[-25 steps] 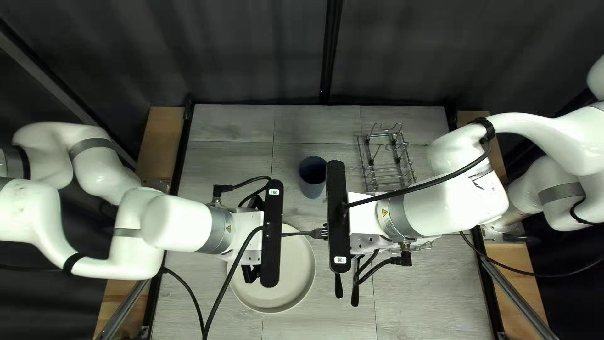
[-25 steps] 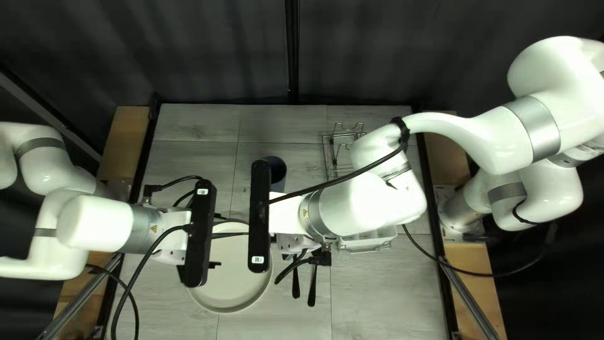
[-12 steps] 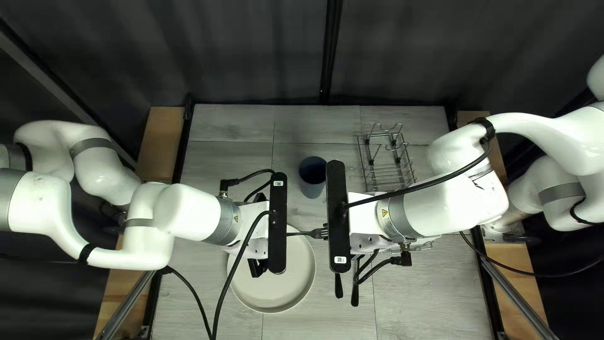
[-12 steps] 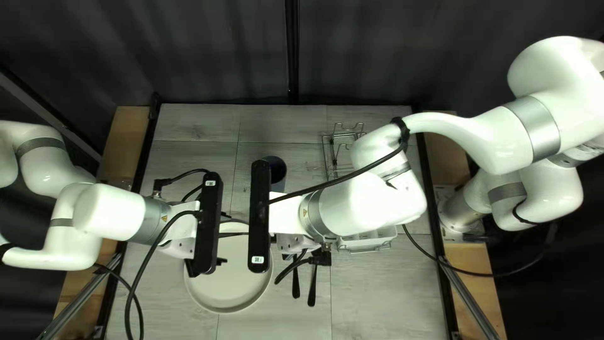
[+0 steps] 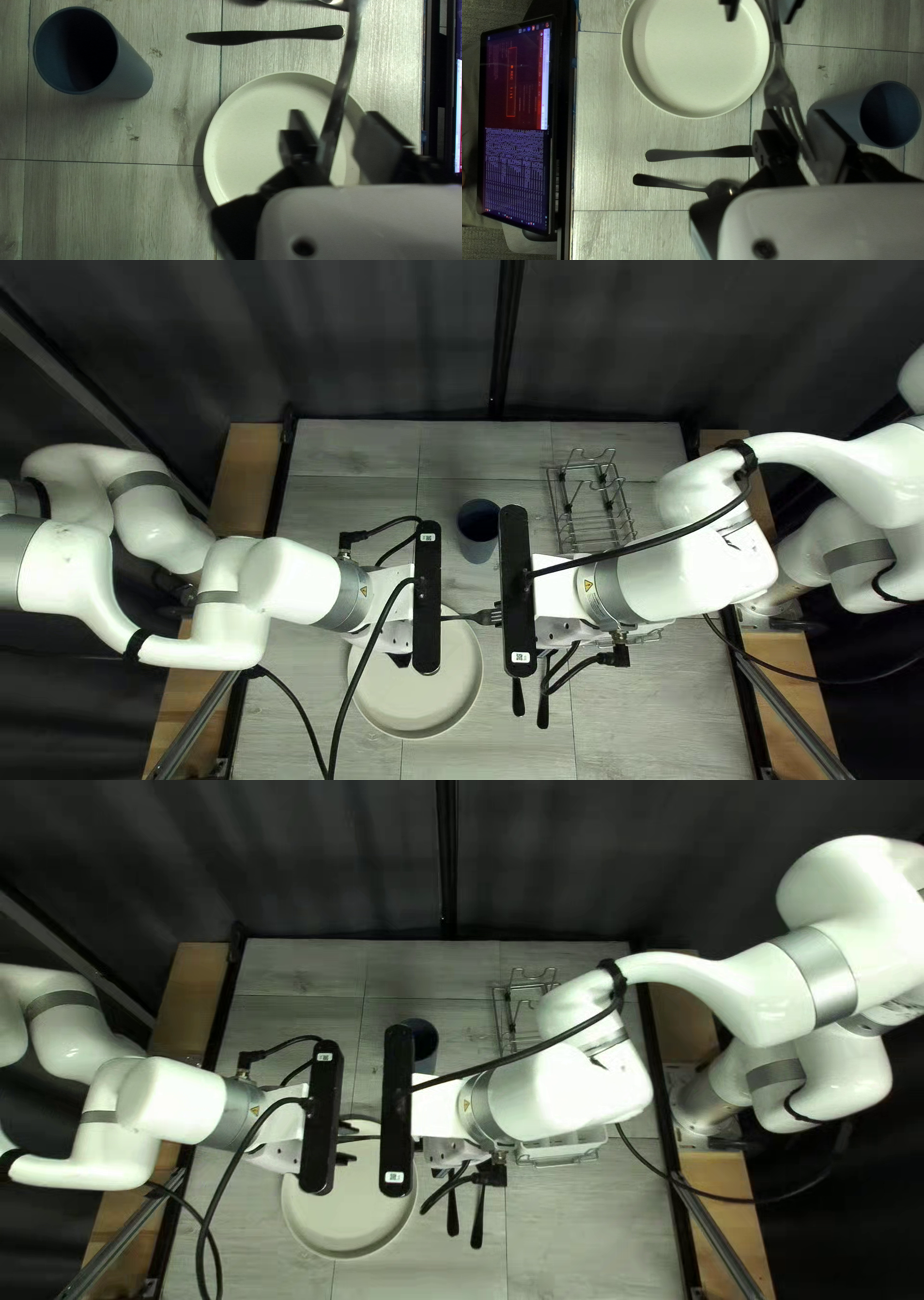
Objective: Pick up and place plate onto table. Place down one fork to the left of the plate. Place spoon and knife to the right of the plate. Place cup above the knife and spoon
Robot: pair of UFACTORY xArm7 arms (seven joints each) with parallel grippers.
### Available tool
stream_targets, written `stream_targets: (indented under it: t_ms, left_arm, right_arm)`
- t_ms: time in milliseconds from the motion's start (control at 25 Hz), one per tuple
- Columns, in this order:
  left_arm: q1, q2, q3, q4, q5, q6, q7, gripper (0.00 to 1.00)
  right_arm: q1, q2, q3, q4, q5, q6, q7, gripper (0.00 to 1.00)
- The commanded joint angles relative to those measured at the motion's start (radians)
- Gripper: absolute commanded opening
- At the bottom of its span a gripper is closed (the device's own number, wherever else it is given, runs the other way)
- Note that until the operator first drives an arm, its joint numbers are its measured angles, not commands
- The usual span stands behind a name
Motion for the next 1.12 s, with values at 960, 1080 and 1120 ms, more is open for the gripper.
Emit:
stream_targets:
  t_ms: [960, 1080, 1120]
  left_arm:
    - [-0.183, -0.093, 0.218, -0.211, -0.168, 0.022, 0.103, 0.0]
    - [-0.2, -0.137, 0.261, -0.237, -0.169, 0.053, 0.12, 0.0]
    - [-0.204, -0.15, 0.267, -0.243, -0.169, 0.06, 0.118, 0.0]
  right_arm:
    - [0.0, 0.0, 0.0, 0.0, 0.0, 0.0, 0.0, 1.0]
    - [0.0, 0.0, 0.0, 0.0, 0.0, 0.0, 0.0, 1.0]
    - [0.0, 0.0, 0.0, 0.0, 0.0, 0.0, 0.0, 1.0]
